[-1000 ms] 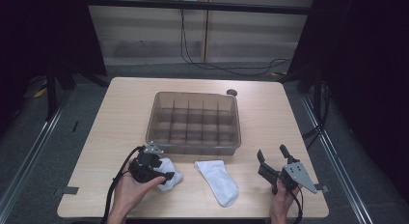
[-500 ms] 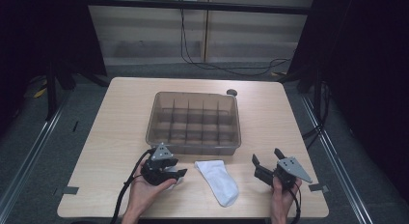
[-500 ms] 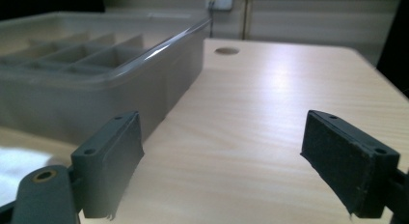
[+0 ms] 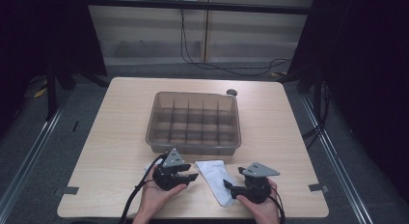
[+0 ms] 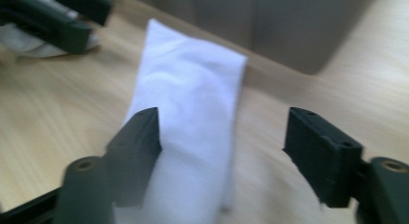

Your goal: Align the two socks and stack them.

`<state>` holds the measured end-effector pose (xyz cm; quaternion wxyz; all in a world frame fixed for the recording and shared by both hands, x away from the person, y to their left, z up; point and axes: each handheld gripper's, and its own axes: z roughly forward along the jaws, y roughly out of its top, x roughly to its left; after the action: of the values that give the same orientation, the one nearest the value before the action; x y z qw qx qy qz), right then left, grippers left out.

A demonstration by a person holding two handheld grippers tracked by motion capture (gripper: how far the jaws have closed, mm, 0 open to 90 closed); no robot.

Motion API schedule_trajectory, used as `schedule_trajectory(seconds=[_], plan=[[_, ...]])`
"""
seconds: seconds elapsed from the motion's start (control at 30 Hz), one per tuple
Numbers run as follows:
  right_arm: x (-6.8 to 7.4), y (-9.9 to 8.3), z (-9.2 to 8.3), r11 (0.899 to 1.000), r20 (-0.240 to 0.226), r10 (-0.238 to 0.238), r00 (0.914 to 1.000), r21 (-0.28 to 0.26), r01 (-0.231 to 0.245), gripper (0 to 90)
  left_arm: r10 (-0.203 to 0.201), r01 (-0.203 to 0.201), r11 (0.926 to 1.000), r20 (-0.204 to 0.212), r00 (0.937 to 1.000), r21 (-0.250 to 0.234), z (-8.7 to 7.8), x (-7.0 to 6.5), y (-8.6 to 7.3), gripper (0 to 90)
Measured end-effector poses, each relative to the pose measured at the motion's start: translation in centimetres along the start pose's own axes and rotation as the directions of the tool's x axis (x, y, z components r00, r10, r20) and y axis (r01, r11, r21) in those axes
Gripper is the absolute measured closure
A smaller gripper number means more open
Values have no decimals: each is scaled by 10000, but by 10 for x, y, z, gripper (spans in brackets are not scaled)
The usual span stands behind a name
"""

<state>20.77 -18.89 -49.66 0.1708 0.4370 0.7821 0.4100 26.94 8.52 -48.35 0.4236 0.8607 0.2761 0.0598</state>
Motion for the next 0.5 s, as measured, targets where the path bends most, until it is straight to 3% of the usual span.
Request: schedule_trajectory(seconds=[0.07,0.17,0.4,0.5], plan=[[3,3,6,9998,-471,57,9989,208,-47,335,-167,167,9998,18,9999,50,5,3,3,551],[5,5,14,9985,-780,-17,9970,540,59,395,-131,133,9997,-56,9999,227,13,5,6,551],[6,2,14,9955,-726,-392,9966,830,452,554,27,-24,9996,-122,9999,297,23,3,12,522],[6,1,13,9949,-763,-552,9956,803,613,685,-55,57,9998,-81,10000,194,23,3,15,500]])
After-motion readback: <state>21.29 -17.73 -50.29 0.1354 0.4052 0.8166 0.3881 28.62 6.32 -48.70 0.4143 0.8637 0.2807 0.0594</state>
